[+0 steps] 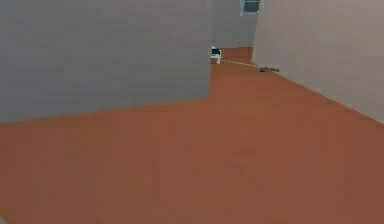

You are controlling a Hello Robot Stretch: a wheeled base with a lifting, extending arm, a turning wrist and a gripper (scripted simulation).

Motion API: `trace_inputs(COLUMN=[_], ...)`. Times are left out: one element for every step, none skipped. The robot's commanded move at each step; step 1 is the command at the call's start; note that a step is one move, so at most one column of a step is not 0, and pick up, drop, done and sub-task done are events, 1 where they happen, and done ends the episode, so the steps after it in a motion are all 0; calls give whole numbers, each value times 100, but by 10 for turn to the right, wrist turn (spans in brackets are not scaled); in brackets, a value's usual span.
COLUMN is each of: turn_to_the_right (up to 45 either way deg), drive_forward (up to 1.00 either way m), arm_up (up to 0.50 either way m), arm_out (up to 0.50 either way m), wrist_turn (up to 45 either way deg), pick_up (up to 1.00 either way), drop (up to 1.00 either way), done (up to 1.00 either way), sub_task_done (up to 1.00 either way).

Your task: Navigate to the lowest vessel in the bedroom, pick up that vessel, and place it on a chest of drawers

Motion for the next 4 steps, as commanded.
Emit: trace_inputs(turn_to_the_right=[90, 30, 0, 0], drive_forward=[0, 0, 100, 100], arm_up=[0, 0, 0, 0], arm_out=[0, 0, 0, 0], wrist_turn=[0, 0, 0, 0], pick_up=[0, 0, 0, 0], drop=[0, 0, 0, 0], done=[0, 0, 0, 0], sub_task_done=[0, 0, 0, 0])
